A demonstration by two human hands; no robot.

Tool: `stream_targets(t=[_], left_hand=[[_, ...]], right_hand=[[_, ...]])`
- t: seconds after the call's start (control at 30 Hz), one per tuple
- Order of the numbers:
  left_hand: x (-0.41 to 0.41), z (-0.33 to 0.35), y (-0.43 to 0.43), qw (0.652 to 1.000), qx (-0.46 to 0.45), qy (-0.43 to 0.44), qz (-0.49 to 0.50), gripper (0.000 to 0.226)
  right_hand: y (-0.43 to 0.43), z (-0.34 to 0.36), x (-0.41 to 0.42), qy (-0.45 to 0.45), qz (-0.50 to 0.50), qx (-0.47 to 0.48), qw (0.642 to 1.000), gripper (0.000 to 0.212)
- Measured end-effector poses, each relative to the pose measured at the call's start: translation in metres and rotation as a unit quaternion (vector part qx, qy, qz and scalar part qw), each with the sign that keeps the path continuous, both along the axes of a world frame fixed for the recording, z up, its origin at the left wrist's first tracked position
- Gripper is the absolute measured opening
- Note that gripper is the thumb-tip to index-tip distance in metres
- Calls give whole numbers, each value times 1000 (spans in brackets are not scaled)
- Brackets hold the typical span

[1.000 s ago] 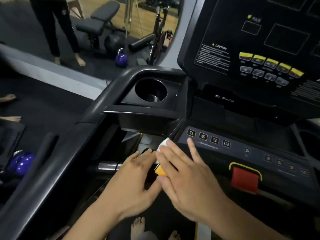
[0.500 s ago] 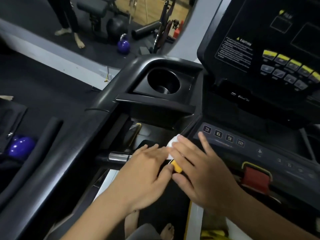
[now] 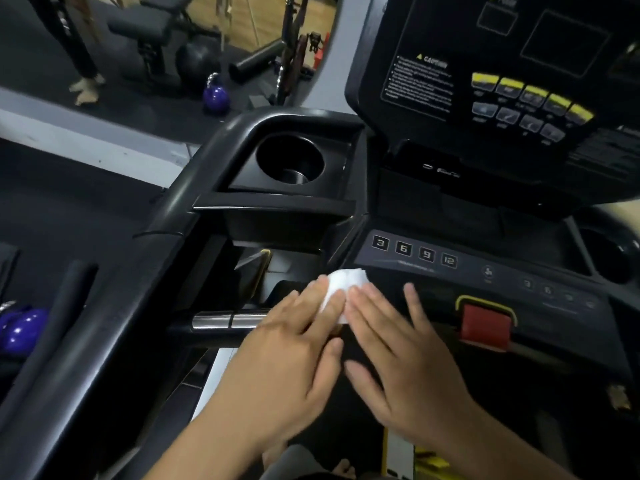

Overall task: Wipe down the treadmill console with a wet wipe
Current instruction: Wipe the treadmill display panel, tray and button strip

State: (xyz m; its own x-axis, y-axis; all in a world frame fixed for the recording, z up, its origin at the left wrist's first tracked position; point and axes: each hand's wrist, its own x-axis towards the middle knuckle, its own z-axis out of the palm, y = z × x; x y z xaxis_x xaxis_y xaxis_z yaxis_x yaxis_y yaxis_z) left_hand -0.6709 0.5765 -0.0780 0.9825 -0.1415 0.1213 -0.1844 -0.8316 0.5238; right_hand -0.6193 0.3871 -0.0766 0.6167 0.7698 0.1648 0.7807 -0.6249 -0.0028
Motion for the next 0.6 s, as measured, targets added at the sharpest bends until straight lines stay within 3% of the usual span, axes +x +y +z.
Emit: stream_targets(t=[0.27,0.6], left_hand=[[44,12,-52,985,150,-63,-61,58],[81,25,-155,971,190,-49,-139,65]], right_hand=[[-42,7,24,-17,-61,-2,998,52],[-133,10,35,-20,-201,20,979,52]])
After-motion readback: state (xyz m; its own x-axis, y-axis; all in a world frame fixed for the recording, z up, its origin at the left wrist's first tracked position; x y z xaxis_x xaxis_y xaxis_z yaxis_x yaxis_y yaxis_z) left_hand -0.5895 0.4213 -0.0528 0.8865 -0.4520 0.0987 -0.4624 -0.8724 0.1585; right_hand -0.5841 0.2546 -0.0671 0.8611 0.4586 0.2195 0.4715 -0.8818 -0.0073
